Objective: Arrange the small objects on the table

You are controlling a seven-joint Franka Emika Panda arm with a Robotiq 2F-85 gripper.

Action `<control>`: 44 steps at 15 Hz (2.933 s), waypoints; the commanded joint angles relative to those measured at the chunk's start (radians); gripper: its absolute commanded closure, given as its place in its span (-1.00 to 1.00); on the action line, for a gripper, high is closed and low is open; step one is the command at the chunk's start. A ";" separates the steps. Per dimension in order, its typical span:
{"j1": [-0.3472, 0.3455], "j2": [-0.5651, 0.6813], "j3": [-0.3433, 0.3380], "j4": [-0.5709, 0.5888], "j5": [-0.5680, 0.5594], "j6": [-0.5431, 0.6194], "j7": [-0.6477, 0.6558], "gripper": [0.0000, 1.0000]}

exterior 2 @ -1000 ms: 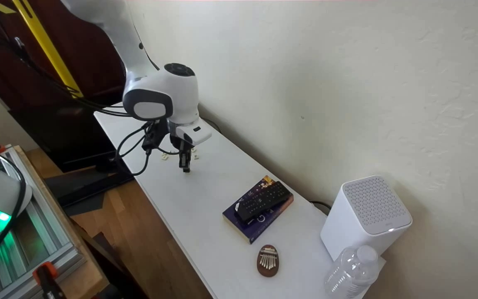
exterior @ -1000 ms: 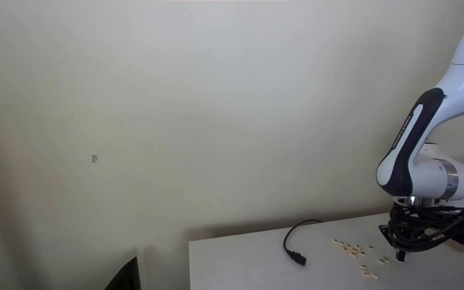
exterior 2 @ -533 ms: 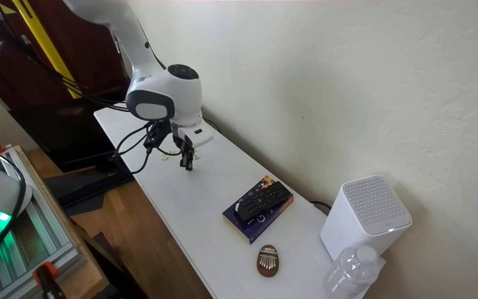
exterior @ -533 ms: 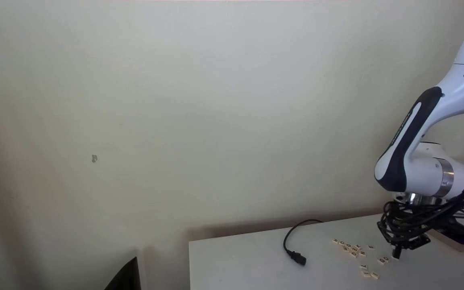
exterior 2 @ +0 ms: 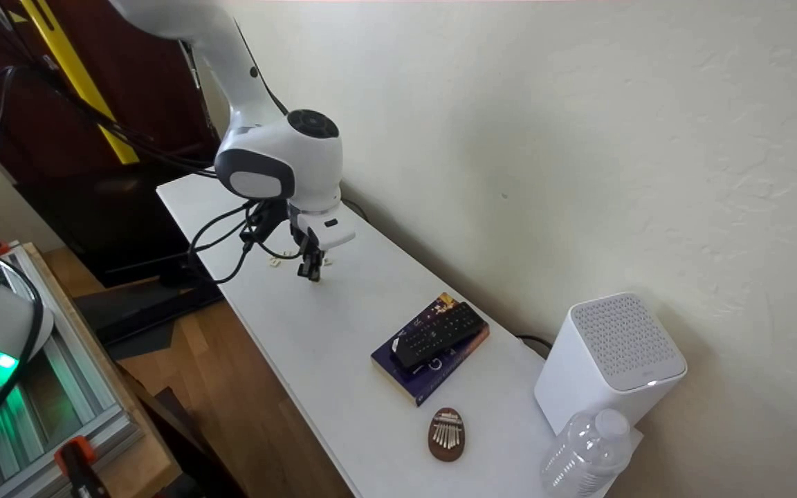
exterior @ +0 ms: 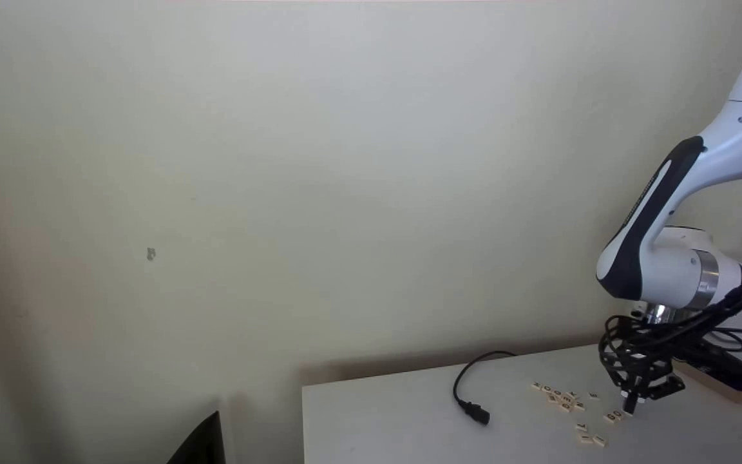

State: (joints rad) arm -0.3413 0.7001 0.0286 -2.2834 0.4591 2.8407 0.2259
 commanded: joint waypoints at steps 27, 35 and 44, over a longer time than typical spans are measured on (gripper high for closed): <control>-0.004 0.007 0.007 0.043 0.219 -0.083 0.000 1.00; -0.015 -0.069 0.037 -0.006 0.275 -0.060 -0.043 1.00; 0.105 -0.097 -0.037 0.002 0.161 -0.056 -0.098 1.00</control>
State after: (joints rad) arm -0.2976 0.6196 0.0361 -2.2621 0.6821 2.7748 0.1366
